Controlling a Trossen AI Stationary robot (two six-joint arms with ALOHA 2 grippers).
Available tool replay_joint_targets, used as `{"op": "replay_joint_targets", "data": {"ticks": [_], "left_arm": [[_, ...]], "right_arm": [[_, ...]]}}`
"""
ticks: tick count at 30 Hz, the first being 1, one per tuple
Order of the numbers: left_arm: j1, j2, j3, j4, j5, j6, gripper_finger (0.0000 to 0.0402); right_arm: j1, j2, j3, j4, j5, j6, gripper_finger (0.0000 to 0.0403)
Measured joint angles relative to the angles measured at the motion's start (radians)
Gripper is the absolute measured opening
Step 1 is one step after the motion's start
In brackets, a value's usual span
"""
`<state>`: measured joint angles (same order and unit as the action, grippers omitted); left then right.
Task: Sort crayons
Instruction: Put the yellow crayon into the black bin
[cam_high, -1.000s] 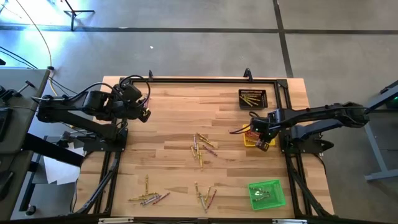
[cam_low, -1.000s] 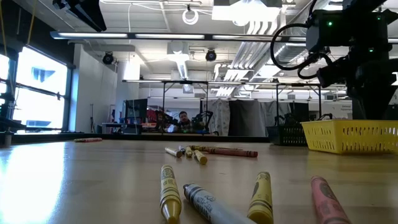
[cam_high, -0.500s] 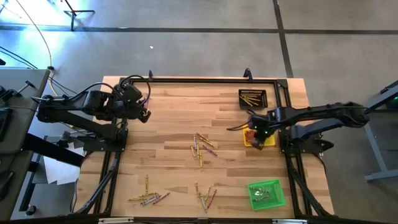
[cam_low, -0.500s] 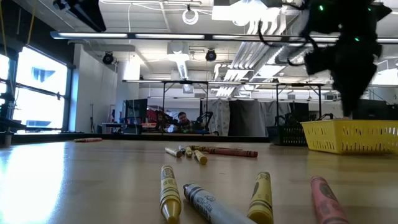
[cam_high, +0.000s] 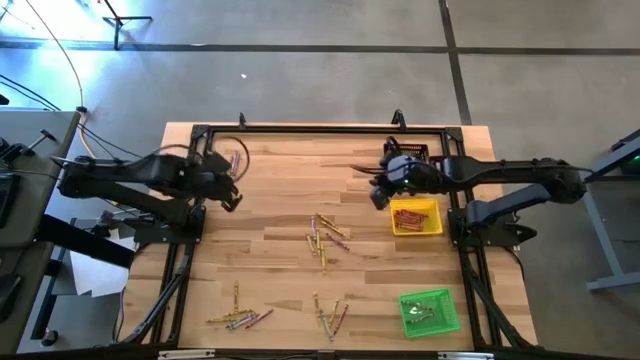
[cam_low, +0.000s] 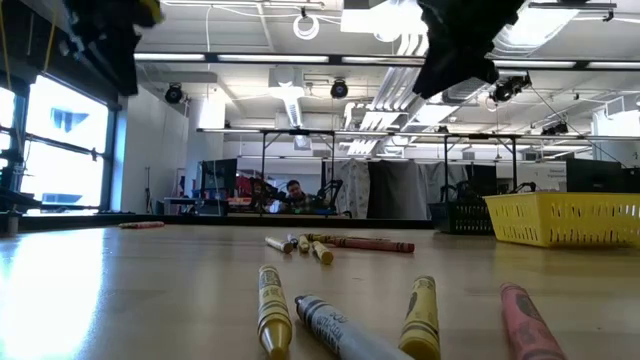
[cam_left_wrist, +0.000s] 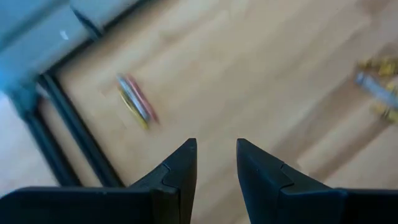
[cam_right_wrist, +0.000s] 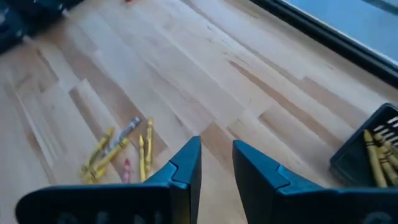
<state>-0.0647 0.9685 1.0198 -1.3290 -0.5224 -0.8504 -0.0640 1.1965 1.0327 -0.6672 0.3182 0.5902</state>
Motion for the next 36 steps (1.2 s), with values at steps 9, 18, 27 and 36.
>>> {"op": "replay_joint_targets", "data": {"ticks": [9,18,27,36], "left_arm": [[-0.069,0.005,-0.29,0.29,0.465,-0.043,0.0099],[-0.338,0.012,-0.414,0.489,0.658,-0.452,0.0099],[-0.593,0.154,-0.436,0.767,0.51,-0.953,0.0099],[-0.719,0.328,-0.434,0.96,0.555,-1.242,0.0099]], "right_arm": [[-0.003,0.111,0.038,0.016,-0.043,0.065,0.0078],[-0.003,0.221,0.038,0.02,-0.095,0.065,0.0078],[-0.03,0.275,0.039,0.012,-0.199,-0.103,0.0078],[-0.061,0.281,0.038,-0.019,-0.256,-0.233,0.0078]]}}
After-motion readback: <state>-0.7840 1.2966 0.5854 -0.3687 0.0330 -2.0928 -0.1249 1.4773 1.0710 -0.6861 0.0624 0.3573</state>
